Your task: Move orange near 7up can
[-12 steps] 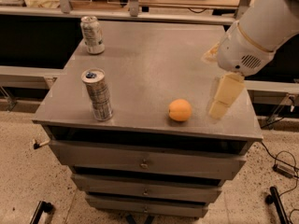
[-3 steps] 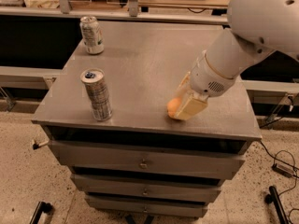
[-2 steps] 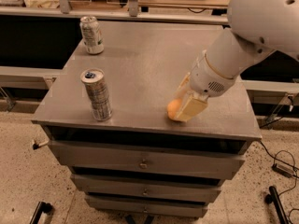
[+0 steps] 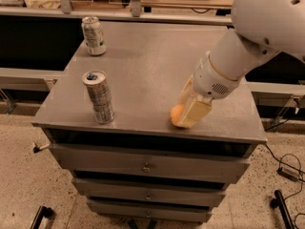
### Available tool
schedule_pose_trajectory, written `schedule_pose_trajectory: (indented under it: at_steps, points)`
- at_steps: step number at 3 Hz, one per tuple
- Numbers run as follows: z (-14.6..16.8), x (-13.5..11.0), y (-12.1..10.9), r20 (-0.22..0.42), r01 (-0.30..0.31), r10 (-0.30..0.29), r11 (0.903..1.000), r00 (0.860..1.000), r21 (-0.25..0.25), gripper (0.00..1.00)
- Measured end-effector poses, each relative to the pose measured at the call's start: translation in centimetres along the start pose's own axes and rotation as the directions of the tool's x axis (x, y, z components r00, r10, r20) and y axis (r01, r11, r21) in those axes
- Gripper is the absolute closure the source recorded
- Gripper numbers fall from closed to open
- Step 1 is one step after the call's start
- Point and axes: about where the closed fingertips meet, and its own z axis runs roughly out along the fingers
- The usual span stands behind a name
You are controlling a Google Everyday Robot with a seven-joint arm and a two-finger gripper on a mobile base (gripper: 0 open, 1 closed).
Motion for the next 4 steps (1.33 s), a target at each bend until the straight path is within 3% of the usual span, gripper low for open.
schedule_pose_trajectory:
  at_steps: [1, 2, 3, 4]
  points:
    - [-1.2, -1.1, -0.8, 0.02, 0.036, -0.036, 0.999, 0.999, 0.028, 1.0]
    - [-4.3, -2.6, -4.2, 0.038, 0.078, -0.085, 0.9863, 0.996, 0.145, 1.0]
    - [-8.5, -4.3, -9.9, 0.076, 0.086, -0.113, 0.9524, 0.991, 0.292, 1.0]
    - [-10.4, -5.1, -11.3, 0.092, 0.087, -0.125, 0.9368, 0.988, 0.339, 1.0]
